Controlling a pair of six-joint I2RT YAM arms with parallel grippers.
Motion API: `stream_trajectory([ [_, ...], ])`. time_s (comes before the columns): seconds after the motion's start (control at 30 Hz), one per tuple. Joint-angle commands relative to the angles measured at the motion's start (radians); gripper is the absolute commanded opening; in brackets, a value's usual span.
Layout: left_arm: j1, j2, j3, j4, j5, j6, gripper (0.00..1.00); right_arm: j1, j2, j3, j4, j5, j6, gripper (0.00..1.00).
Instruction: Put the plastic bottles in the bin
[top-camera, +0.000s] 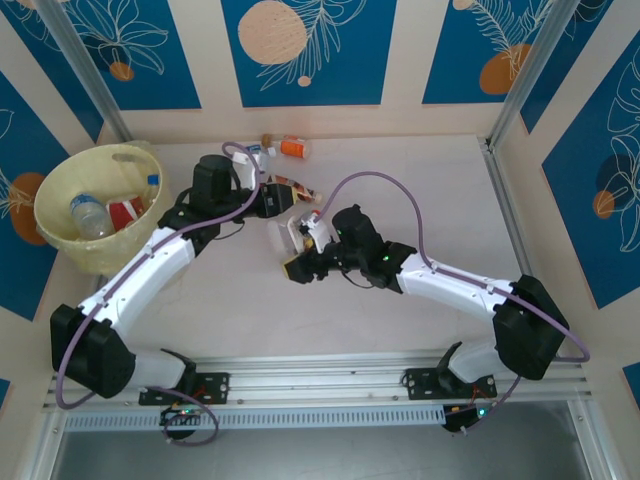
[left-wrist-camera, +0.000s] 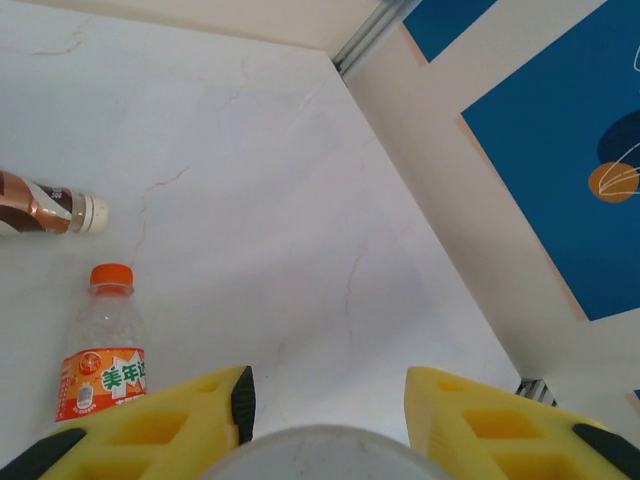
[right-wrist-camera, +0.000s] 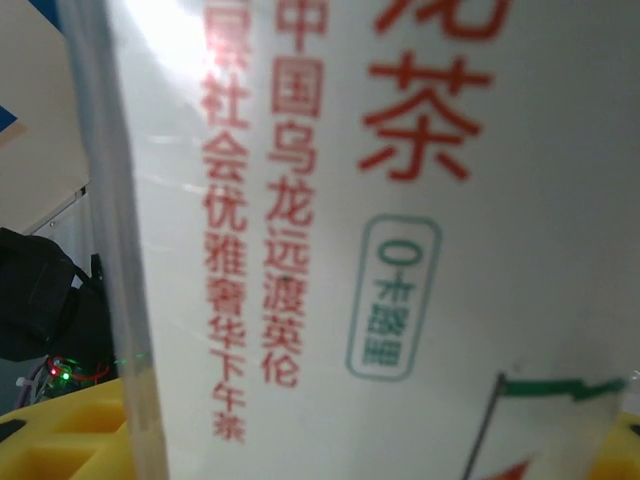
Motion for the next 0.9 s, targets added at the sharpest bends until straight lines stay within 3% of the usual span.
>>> stream_trajectory([
  [0.0,0.011,0.011,0.010,-0.002,-0.075,0.057,0.00,0.007,-0.018,0.045,-0.016,-0.050,-0.028,0.71],
  [0.1,0.011,-0.001,0.008,-0.016,-0.102,0.059,0.00,-0.011,-0.050,0.032,-0.015,-0.048,-0.018,0.86],
  [0.33,0.014,-0.040,0.003,-0.019,-0.140,0.070,0.00,-0.069,-0.170,-0.022,-0.022,-0.049,-0.024,0.99],
  [0.57,0.021,-0.064,0.026,-0.023,-0.123,0.051,0.00,-0.121,-0.324,-0.129,0.030,0.161,0.028,1.00],
  [0.73,0.022,-0.092,0.034,-0.025,-0.124,0.055,0.00,-0.181,-0.425,-0.236,0.098,0.356,0.136,1.00],
  [0.87,0.023,-0.121,0.032,-0.027,-0.136,0.072,0.00,-0.234,-0.455,-0.281,0.066,0.437,0.222,0.99],
])
